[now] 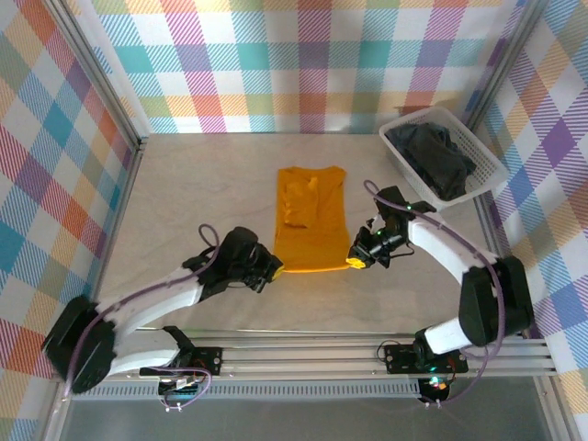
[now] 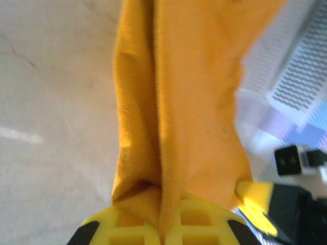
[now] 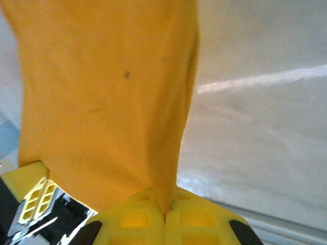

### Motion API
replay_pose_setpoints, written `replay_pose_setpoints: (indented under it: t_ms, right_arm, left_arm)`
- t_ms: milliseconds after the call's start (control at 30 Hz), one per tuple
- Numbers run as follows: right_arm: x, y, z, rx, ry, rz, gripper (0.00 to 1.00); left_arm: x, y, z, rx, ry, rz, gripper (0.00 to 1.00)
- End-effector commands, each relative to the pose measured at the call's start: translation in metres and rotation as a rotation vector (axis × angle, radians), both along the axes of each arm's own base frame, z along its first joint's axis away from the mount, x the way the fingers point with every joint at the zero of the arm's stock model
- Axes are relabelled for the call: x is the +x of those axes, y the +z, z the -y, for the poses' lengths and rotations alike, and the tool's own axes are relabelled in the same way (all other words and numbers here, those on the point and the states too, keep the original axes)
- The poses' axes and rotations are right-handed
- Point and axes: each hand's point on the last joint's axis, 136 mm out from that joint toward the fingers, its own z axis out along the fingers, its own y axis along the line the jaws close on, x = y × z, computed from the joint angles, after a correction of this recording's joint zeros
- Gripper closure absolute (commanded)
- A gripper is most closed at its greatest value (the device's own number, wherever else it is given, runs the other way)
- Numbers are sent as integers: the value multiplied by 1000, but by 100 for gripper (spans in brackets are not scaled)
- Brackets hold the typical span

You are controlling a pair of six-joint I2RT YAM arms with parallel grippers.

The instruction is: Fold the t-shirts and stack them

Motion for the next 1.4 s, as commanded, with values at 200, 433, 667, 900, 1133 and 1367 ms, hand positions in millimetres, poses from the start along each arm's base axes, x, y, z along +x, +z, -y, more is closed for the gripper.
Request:
replay_pose_setpoints:
  t_ms: [200,433,667,900,1133,1367]
  right_arm:
    - [-7,62,2,-5,-39,-51,100]
    - [38,90,-6,-23,-69,17,100]
    - [116,78,-6,-46,-169,53,100]
    - [243,33,-29,86,-193,84,74]
    - [278,35,-20,12,-187,173,58]
    - [231,78,-19,142,-191,378,59]
  left_arm:
    - [7,66,-26,-43,111,191,100]
    - [57,91,-28,6,218,245,100]
    - [147,97,-23,76,235,224,100]
    - [251,36,-30,181,248,113,80]
    - [291,77,-11,162,169,269,31]
    - [189,72,5,92,235,136,40]
